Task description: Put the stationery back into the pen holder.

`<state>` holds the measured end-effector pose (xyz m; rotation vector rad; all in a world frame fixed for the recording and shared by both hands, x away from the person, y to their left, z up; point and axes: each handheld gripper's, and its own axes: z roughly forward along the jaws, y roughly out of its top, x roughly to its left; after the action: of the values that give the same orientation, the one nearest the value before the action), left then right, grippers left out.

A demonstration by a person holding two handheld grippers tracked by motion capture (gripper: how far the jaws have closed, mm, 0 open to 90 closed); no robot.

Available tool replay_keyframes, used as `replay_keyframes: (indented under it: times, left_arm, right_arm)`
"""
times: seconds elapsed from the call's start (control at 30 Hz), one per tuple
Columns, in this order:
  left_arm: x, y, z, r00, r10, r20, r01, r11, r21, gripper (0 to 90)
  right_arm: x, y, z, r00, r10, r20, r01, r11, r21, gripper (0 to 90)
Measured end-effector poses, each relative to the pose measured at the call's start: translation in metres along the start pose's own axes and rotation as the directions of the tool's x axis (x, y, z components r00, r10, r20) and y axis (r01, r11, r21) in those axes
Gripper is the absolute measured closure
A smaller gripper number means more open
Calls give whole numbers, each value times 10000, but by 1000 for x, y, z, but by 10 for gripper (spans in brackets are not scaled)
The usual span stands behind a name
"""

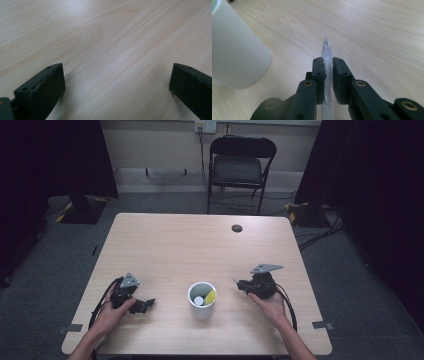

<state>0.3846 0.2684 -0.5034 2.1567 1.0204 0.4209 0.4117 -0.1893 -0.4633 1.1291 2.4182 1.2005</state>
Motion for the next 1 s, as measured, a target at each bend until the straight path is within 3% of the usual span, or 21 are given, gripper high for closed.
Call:
replay_keyframes:
  times: [0.33,0.5,0.67,1.0]
  left_arm:
    - [0,0,0,10000,0,-1,0,10000,6,0]
    - [0,0,0,10000,-3,2,3,10000,1,0]
    - [0,0,0,10000,39,-16,-39,10000,9,0]
    - [0,0,0,10000,47,-18,-47,10000,18,0]
  right_arm:
    - [3,6,-11,9983,303,-493,-364,9913,-1264,808]
    - [8,13,-18,9948,341,-961,-520,9803,-1903,808]
    - [17,20,-22,9929,-3,-1191,-267,9740,-2251,808]
    - [24,29,-25,9878,-133,-1553,-320,9578,-2856,808]
